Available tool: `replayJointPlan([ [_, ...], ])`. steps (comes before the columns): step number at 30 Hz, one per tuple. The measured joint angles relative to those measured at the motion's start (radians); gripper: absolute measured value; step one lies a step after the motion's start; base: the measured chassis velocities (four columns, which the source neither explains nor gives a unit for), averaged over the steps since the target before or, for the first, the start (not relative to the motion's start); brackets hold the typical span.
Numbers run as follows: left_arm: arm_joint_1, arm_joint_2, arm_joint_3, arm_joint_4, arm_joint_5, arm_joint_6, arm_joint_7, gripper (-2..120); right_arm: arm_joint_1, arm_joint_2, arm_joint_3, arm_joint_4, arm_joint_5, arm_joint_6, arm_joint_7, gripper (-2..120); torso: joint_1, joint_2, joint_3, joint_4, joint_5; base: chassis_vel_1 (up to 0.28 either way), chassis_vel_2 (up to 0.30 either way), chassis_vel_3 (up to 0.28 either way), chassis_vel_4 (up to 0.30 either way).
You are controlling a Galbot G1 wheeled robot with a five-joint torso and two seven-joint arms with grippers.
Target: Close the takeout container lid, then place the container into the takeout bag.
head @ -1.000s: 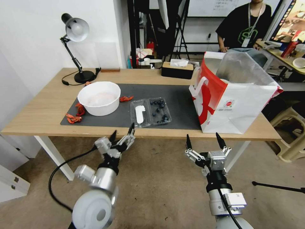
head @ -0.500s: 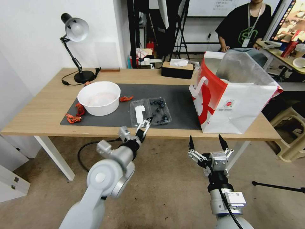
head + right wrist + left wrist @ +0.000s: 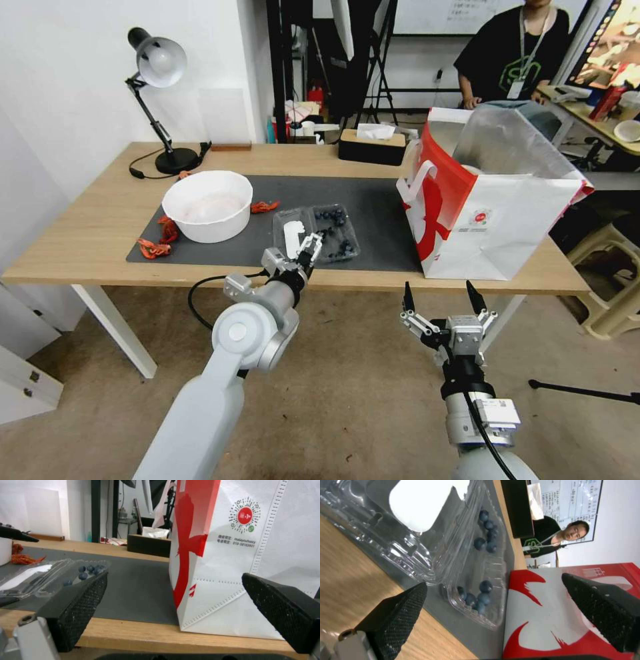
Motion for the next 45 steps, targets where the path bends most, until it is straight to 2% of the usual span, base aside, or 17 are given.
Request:
replayJointPlan([
  [15,0.002,0.003,-0.001,0.012,0.02,0.009,-0.012,100,0.009,-0.001,-0.001,-0.008,0.003,-0.005,0.002,100,0.0,0.0,0.0,0.0,-0.0001,0.0,0.0,0.0,0.0],
  [22,-0.015,0.01,-0.003,0.045,0.07,-0.009,0.025,100,0.007,0.004,-0.002,-0.006,0.003,-0.006,0.003,100,0.0,0.0,0.0,0.0,-0.0001,0.0,0.0,0.0,0.0],
  [34,-0.015,0.029,0.015,0.05,0.155,-0.027,0.078,100,0.005,0.008,-0.001,-0.004,0.002,-0.005,0.003,100,0.0,0.0,0.0,0.0,-0.0001,0.0,0.0,0.0,0.0],
  [37,-0.01,0.035,0.032,0.052,0.217,-0.04,0.118,100,0.005,0.009,-0.001,-0.005,0.001,-0.005,0.003,100,0.0,0.0,0.0,0.0,-0.0001,0.0,0.0,0.0,0.0],
  [45,-0.005,0.038,0.043,0.048,0.245,-0.044,0.134,100,0.006,0.009,0.0,-0.005,0.001,-0.005,0.003,100,0.0,0.0,0.0,0.0,-0.0001,0.0,0.0,0.0,0.0],
])
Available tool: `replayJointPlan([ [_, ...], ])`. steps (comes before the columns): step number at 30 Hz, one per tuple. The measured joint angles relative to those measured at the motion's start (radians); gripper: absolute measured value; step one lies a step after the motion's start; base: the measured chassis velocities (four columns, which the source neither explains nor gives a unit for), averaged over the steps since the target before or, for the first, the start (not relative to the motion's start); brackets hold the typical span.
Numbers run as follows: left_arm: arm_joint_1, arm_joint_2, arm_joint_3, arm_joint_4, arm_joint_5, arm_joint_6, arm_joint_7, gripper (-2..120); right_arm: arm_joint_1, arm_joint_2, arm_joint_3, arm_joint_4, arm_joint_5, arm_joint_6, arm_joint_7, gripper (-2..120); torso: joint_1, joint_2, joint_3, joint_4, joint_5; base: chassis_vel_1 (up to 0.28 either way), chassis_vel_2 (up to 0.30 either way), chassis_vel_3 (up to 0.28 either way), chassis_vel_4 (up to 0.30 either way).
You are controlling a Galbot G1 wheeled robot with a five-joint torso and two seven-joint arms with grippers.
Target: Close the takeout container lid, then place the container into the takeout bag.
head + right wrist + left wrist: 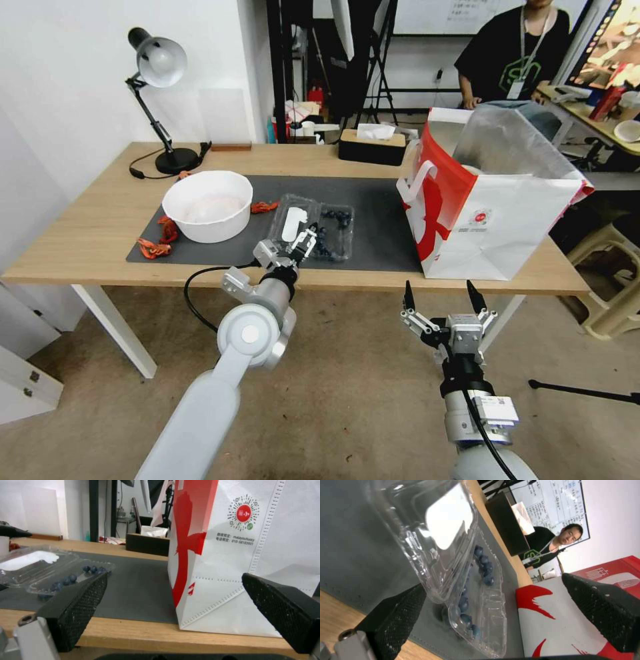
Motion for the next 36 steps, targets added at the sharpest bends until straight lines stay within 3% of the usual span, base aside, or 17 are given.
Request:
replayJointPlan([
  [8,0.003,0.009,-0.001,-0.002,0.022,-0.01,0.021,100,0.0,0.0,-0.001,0.0,0.0,0.0,0.0,100,0.0,0.0,0.0,0.0,0.0,0.0,0.0,0.0,0.0],
  [24,0.016,0.041,0.061,0.038,0.291,-0.137,0.234,100,-0.002,0.001,0.0,-0.002,-0.005,0.006,-0.002,100,0.0,0.0,0.0,0.0001,0.0,0.0,0.0,0.0,0.0],
  [36,-0.017,0.067,0.095,0.041,0.313,-0.165,0.302,100,-0.001,0.004,0.006,-0.004,-0.006,0.007,-0.003,100,0.0,0.0,0.0,0.0,0.0,0.0,0.0,0.0,0.0],
])
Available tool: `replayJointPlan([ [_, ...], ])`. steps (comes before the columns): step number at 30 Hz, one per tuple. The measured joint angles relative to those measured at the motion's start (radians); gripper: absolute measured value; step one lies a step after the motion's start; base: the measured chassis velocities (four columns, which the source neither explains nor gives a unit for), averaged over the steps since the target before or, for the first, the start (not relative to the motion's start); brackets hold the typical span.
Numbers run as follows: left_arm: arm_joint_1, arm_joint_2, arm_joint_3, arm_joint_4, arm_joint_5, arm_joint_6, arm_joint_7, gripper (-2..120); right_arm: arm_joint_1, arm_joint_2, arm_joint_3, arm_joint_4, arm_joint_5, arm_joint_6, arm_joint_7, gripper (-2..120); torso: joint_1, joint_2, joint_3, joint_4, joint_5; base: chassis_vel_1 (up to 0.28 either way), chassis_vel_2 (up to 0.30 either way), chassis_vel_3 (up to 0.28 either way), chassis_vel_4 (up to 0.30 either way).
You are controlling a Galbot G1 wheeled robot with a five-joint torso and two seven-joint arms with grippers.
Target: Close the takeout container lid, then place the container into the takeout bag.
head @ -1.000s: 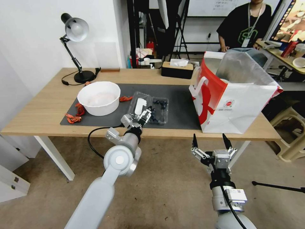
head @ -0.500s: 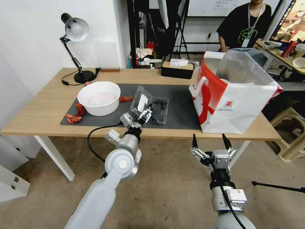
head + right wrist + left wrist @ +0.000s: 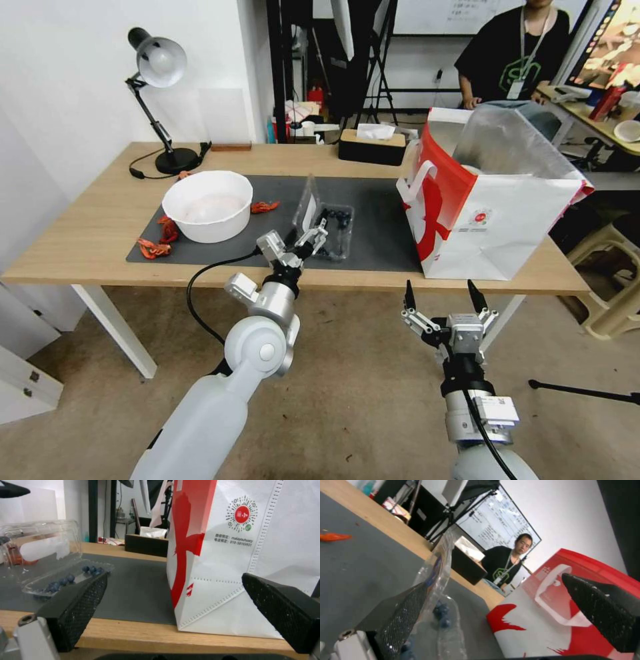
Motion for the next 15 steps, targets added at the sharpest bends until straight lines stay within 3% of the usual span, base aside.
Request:
replayJointPlan([
  [8,-0.033,0.009,0.034,-0.014,-0.102,0.013,-0.012,100,0.001,0.005,0.004,0.0,0.001,0.0,-0.001,100,0.0,0.0,0.0,0.0,0.0,0.0,0.0,0.0,0.0],
  [15,-0.066,0.004,0.05,-0.03,-0.242,0.053,-0.087,100,0.002,0.009,0.009,0.0,0.003,0.001,-0.001,100,0.0,0.0,0.0,0.0001,0.0001,0.0,0.0,0.0,0.0],
])
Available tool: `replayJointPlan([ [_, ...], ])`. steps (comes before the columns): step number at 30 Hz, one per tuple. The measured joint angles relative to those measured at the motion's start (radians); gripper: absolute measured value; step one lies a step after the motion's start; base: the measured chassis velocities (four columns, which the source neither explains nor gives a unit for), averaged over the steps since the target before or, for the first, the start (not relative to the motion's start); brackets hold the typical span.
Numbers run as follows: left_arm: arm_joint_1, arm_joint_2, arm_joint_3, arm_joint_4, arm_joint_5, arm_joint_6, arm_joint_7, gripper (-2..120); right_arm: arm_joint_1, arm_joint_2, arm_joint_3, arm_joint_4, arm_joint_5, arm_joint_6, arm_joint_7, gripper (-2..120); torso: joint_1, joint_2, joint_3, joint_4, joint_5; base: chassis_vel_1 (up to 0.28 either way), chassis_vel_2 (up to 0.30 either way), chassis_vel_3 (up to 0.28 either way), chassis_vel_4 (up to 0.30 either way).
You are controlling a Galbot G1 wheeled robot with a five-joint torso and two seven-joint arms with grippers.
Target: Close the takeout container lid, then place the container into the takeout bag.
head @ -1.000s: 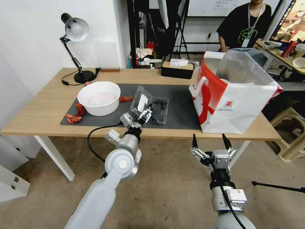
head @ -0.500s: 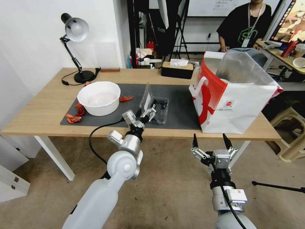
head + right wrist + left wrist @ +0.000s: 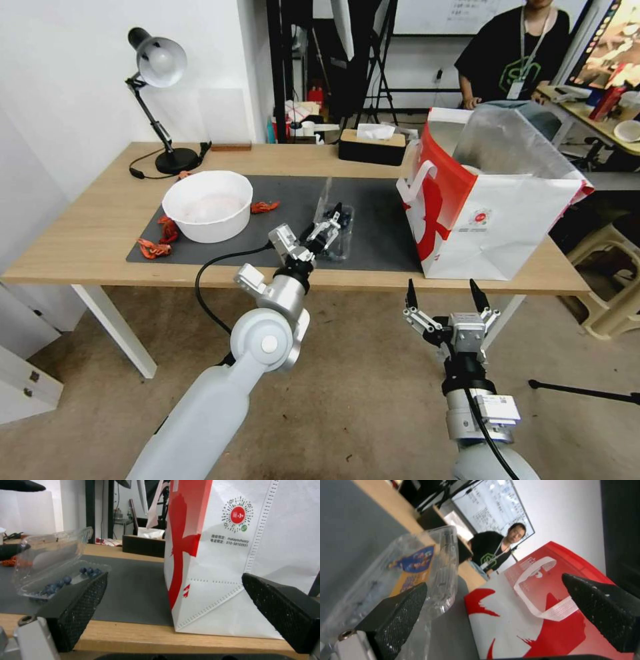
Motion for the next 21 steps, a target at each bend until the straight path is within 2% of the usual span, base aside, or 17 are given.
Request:
replayJointPlan([
  [6,-0.027,-0.01,0.005,-0.003,-0.111,0.031,-0.071,100,0.003,0.006,-0.002,0.002,0.011,0.0,-0.002,100,0.0,0.0,0.0,-0.0001,0.0,0.0,0.0,0.0,0.0],
  [13,-0.049,-0.019,0.005,0.004,-0.178,0.05,-0.121,99,0.007,0.007,-0.004,0.007,0.029,-0.004,-0.004,100,0.0,0.0,0.0,-0.0001,0.0,0.0,0.0,0.0,0.0],
  [21,-0.068,-0.022,0.021,0.029,-0.191,0.069,-0.164,98,0.047,0.001,-0.01,0.013,0.091,-0.027,-0.009,100,0.0,0.0,0.0,-0.0001,0.0,0.0,0.0,0.0,0.0],
])
